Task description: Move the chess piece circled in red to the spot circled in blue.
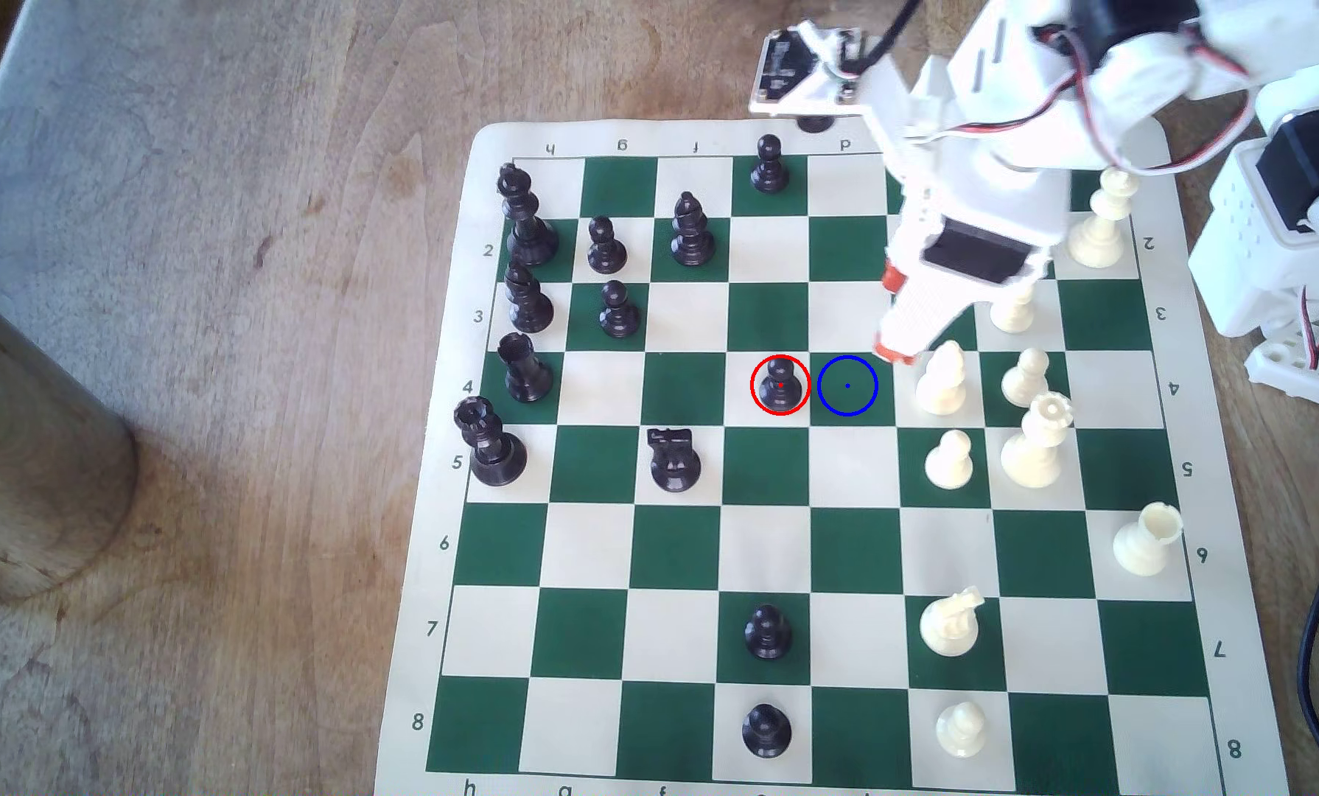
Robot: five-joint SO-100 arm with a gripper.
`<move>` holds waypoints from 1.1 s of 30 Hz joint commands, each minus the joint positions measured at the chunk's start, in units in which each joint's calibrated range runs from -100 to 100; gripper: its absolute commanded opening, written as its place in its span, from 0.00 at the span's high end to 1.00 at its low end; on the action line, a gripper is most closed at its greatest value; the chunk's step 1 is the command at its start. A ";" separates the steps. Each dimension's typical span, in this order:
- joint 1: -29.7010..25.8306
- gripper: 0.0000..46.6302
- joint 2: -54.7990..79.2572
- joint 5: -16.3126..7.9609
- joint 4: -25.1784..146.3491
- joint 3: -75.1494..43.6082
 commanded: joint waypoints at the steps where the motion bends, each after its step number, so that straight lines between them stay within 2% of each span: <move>1: -0.93 0.69 4.15 -1.27 -2.57 -4.71; 10: -1.32 0.67 6.78 -2.05 -7.57 -8.79; 28: -0.54 0.67 19.26 -1.81 -16.42 -11.51; 33: 0.09 0.70 21.89 -1.90 -17.89 -12.96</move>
